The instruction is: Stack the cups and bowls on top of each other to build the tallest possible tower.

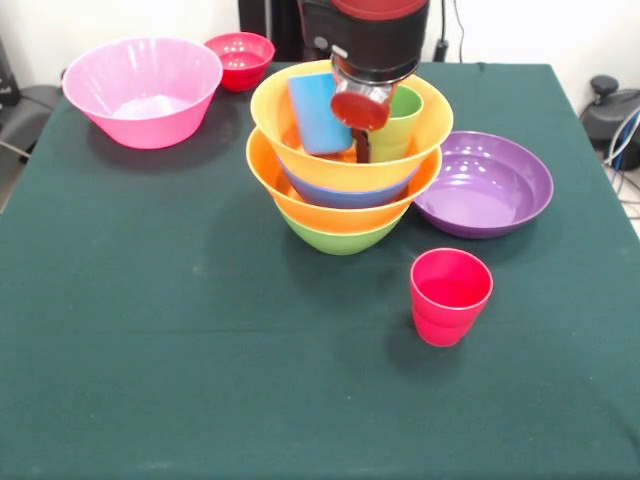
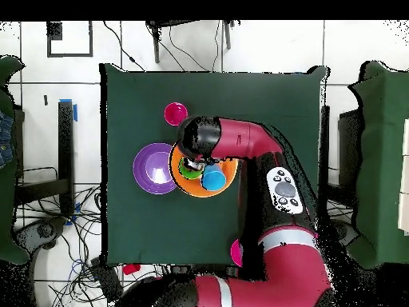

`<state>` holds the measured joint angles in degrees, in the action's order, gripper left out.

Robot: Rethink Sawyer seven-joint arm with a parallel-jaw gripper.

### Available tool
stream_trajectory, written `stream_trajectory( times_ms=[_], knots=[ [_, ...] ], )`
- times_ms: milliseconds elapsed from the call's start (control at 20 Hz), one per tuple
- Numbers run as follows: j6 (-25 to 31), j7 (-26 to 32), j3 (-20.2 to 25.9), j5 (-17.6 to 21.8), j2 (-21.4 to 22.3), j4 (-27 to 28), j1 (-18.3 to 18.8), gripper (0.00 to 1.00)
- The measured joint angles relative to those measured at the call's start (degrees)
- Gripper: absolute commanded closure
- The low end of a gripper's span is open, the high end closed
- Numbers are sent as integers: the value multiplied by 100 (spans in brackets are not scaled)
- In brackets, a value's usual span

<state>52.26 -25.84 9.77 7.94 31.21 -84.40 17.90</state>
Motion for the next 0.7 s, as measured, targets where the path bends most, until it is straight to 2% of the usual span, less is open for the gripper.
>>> stream_trajectory(
  times_ms=[400, 700],
  knots=[
    [560, 0, -31, 0, 351, 0, -80, 0],
    [768, 0, -82, 28, 524, -1, -70, 0]
  ],
)
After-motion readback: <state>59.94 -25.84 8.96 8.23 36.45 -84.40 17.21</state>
